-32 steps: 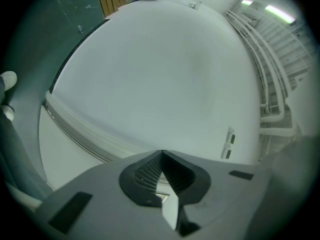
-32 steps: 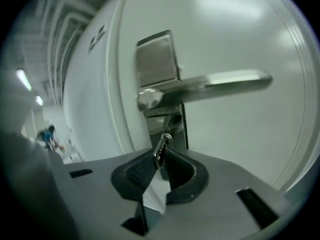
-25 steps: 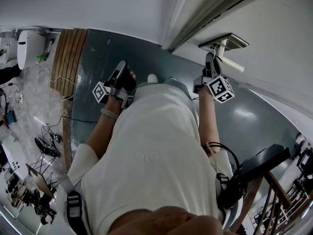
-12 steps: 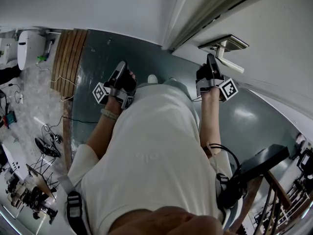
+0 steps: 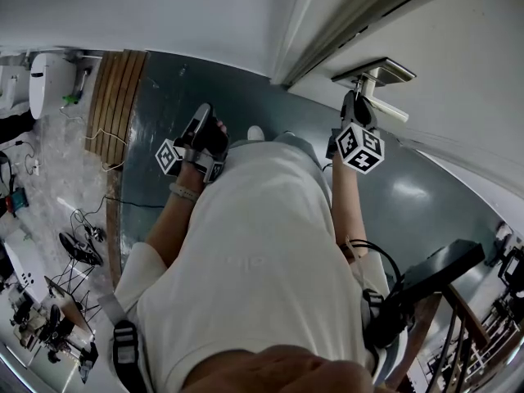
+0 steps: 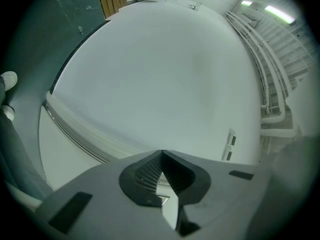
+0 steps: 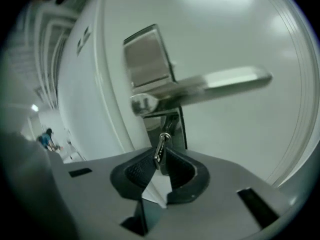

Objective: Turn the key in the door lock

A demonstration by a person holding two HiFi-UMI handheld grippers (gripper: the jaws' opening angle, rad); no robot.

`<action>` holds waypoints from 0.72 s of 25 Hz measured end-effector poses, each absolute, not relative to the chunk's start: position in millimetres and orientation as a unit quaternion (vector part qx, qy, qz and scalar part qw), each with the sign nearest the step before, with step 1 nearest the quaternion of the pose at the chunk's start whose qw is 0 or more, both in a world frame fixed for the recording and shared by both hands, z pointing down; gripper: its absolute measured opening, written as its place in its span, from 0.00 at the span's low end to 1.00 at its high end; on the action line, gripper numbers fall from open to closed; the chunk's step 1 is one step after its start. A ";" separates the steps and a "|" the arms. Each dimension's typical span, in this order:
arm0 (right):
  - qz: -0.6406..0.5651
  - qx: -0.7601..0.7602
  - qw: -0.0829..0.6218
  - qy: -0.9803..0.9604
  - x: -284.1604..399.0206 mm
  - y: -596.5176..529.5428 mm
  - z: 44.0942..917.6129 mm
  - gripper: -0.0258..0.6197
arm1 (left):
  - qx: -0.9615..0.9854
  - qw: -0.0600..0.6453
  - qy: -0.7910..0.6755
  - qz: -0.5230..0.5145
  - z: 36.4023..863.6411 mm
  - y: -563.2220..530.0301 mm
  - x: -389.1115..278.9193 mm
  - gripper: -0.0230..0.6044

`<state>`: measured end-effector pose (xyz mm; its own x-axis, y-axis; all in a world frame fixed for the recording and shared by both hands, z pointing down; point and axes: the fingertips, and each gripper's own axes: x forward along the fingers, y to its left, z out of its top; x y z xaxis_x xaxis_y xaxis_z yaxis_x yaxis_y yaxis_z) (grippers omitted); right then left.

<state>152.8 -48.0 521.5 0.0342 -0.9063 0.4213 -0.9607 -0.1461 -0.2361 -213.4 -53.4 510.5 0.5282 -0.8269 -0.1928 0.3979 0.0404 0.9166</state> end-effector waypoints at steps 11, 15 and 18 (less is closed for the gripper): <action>0.246 0.734 0.041 -0.631 156.5 -44.7 517.7 0.12 | 0.529 0.692 -0.203 -0.447 512.5 -53.7 -215.1 0.05; 0.353 0.674 -0.142 -0.634 155.8 -44.6 515.7 0.12 | 0.526 0.694 -0.202 -0.449 512.7 -54.8 -215.0 0.05; 0.417 0.626 -0.246 -0.611 155.9 -45.3 516.4 0.12 | 0.526 0.694 -0.202 -0.447 513.5 -56.5 -215.5 0.05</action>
<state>155.9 -45.3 516.4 -0.0948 -0.9707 0.2209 -0.5605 -0.1313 -0.8177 -215.5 -56.5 513.5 0.5180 -0.8339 -0.1905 0.4084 0.0454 0.9117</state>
